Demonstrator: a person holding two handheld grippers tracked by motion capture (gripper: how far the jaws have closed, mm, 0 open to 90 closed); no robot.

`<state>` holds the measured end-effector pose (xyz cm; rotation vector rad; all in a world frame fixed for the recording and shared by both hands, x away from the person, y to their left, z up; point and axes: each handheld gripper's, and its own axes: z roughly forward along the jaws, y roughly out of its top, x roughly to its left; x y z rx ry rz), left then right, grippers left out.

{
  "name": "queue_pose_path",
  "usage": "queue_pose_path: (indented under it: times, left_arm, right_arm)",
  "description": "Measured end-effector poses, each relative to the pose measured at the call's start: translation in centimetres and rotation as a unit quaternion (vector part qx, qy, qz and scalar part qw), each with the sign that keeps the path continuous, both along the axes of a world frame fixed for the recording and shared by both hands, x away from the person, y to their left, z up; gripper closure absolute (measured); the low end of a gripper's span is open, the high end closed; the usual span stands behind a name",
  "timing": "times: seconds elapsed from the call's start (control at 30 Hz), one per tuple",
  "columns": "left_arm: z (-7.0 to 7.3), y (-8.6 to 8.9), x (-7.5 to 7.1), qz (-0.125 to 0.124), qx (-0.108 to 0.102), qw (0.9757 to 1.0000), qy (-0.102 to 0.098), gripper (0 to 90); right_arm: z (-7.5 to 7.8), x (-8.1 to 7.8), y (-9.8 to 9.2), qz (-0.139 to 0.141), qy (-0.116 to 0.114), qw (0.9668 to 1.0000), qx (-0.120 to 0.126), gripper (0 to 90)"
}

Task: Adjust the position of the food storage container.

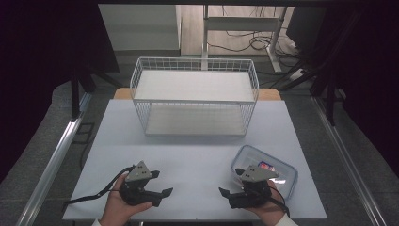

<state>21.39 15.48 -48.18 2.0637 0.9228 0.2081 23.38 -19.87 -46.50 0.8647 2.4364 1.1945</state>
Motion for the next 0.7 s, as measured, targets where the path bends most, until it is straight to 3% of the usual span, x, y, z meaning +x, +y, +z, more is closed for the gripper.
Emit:
queue_pose_path:
  times: [0.13,0.23,0.37,0.53,0.7]
  left_arm:
    - [0.0,0.0,0.2,0.009,0.004,1.0,0.0,22.5]
    - [0.0,0.0,0.2,0.013,0.004,0.9999,-0.001,22.5]
    - [0.1,0.0,0.1,0.008,0.006,0.9999,-0.008,22.5]
    - [0.4,0.3,0.2,0.012,-0.002,0.9998,-0.018,22.7]
    - [0.5,0.5,0.4,0.01,0.016,0.9994,-0.028,22.6]
  right_arm:
    - [-0.4,0.3,-0.2,0.004,0.008,1.0,-0.003,15.6]
    - [-0.1,0.4,-0.4,-0.001,0.012,0.9999,0.009,16.5]
    - [0.5,0.2,-0.5,-0.005,-0.004,1.0,0.001,17.4]
    - [0.6,0.2,-1.1,-0.02,0.001,0.9998,0.005,18.0]
    - [0.6,0.5,-0.9,-0.019,0.007,0.9998,0.005,18.0]
